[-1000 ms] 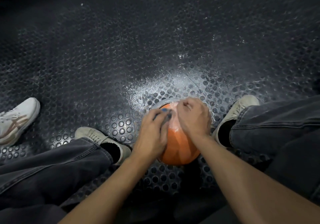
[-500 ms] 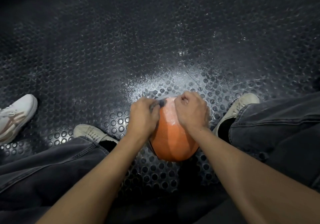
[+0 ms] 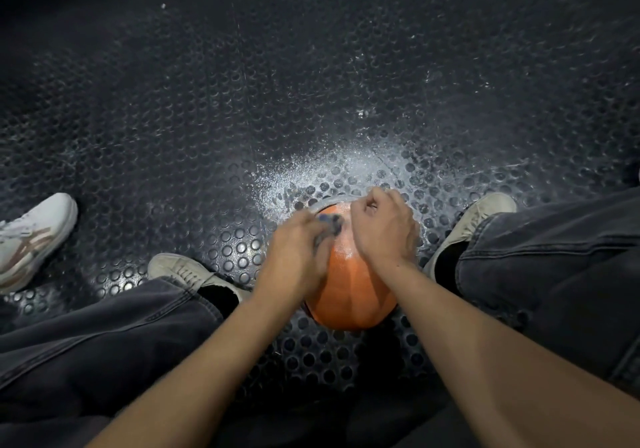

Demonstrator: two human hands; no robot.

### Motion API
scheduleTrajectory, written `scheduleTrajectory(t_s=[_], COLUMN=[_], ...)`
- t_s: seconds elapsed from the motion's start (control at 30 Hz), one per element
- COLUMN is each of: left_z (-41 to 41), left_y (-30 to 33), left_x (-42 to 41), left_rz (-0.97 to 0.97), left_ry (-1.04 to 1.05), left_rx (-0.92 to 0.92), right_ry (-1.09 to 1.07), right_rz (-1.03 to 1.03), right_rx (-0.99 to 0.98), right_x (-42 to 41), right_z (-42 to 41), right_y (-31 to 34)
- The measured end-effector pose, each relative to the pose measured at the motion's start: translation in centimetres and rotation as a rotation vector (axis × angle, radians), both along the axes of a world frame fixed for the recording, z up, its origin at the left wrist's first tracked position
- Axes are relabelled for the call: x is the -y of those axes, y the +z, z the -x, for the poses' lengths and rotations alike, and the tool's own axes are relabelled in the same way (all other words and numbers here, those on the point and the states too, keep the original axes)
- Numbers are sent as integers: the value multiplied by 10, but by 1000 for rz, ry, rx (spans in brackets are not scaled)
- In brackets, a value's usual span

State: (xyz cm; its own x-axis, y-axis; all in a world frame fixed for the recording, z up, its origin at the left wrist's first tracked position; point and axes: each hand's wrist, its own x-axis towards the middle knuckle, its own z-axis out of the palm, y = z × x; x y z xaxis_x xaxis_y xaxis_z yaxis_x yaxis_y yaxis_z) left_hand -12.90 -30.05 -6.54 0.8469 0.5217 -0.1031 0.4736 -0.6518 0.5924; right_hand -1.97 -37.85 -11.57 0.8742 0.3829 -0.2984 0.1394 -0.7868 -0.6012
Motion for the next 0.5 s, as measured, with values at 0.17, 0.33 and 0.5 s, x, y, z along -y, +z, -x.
scheduleTrajectory(t_s=[0.17, 0.33, 0.5], left_z=[7, -11, 31], left_y=[-8, -8, -11], left_x=[4, -9, 17], left_rz=[-11, -52, 9], left_ry=[-51, 43, -207], left_rx=[68, 1, 74], right_ry=[78, -3, 21], right_rz=[-3, -11, -21], right_rx=[24, -2, -21], right_x=[-1, -6, -1], right_z=[-2, -1, -7], right_y=[-2, -2, 0])
